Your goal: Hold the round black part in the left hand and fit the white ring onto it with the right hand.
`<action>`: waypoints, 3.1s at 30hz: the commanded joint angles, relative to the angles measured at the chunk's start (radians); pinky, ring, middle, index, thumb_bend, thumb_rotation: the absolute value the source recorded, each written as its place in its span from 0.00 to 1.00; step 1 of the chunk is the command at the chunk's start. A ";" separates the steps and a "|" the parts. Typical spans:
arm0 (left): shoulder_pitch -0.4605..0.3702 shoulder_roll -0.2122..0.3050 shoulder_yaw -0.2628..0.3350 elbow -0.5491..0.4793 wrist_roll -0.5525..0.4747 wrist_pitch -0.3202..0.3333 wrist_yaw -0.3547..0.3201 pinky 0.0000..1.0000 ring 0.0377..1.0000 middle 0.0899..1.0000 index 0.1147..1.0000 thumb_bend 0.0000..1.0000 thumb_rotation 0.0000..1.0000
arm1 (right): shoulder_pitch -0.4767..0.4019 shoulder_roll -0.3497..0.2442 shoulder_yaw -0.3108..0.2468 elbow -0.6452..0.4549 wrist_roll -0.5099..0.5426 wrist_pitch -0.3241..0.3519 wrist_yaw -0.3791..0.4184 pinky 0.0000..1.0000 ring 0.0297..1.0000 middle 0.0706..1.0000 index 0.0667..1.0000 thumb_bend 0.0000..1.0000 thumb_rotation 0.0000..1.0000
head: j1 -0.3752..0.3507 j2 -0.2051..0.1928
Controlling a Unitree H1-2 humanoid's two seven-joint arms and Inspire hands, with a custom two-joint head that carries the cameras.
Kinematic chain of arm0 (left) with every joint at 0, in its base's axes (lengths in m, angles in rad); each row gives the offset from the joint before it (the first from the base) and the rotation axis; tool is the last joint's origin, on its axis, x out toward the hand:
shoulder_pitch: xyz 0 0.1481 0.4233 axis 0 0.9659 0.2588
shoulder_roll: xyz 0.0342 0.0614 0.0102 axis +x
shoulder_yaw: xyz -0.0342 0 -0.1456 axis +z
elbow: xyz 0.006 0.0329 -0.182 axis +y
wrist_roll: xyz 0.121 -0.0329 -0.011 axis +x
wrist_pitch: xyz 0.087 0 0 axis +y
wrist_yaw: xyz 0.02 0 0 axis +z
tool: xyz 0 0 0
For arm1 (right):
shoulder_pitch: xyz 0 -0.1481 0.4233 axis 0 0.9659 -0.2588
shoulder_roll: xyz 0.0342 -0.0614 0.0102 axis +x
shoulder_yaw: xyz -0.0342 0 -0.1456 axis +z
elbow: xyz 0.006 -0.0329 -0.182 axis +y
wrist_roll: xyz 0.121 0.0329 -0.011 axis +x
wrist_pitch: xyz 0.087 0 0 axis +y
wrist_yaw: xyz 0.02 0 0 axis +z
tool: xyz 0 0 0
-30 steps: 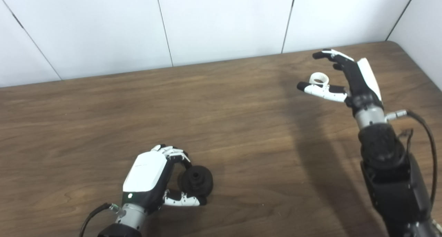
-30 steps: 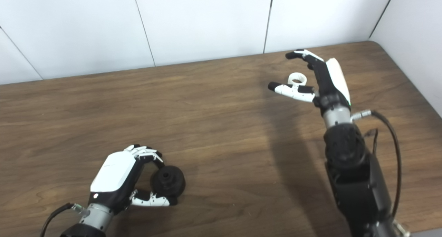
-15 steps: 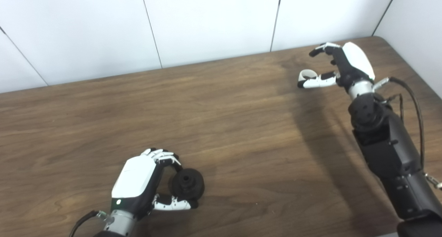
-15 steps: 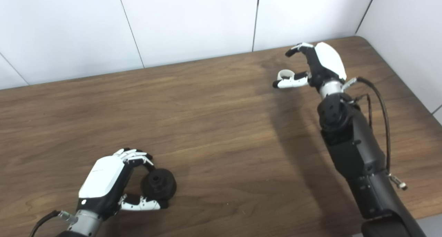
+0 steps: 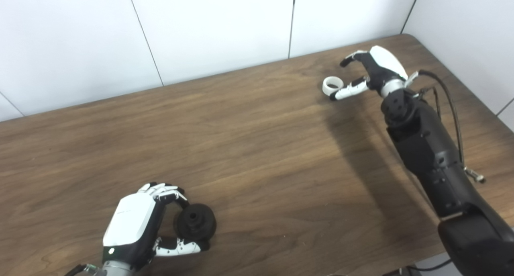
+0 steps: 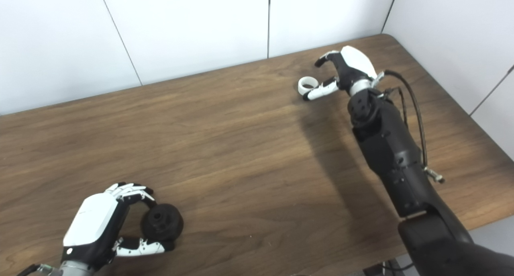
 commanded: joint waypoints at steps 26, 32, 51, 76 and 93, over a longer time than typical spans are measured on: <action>0.013 0.010 0.008 -0.017 -0.002 0.004 0.011 0.92 0.83 0.73 0.42 0.52 0.05 | -0.189 -0.007 0.041 0.171 -0.141 0.001 0.136 0.97 0.99 0.92 0.69 0.84 0.26 | 0.007 0.008; 0.013 0.007 0.005 -0.024 0.007 0.017 -0.004 0.92 0.83 0.73 0.42 0.52 0.05 | -0.206 0.013 0.027 0.183 -0.188 0.001 0.176 0.95 0.99 0.93 0.68 0.85 0.26 | 0.011 0.008; 0.014 0.001 0.005 -0.036 0.012 0.026 -0.018 0.92 0.84 0.74 0.42 0.52 0.05 | -0.198 -0.001 0.029 0.205 -0.222 0.001 0.197 0.93 0.98 0.90 0.62 0.81 0.23 | 0.017 0.015; 0.007 0.003 0.007 -0.035 0.009 0.014 -0.007 0.91 0.83 0.73 0.42 0.52 0.05 | -0.206 0.008 0.050 0.223 -0.182 0.000 0.156 0.92 0.94 0.87 0.58 0.80 0.18 | 0.031 0.021; 0.007 -0.001 0.004 -0.042 0.013 0.016 -0.009 0.91 0.83 0.73 0.42 0.52 0.05 | -0.185 -0.006 0.070 0.221 -0.115 -0.001 0.067 0.91 0.91 0.81 0.45 0.52 0.13 | 0.033 0.022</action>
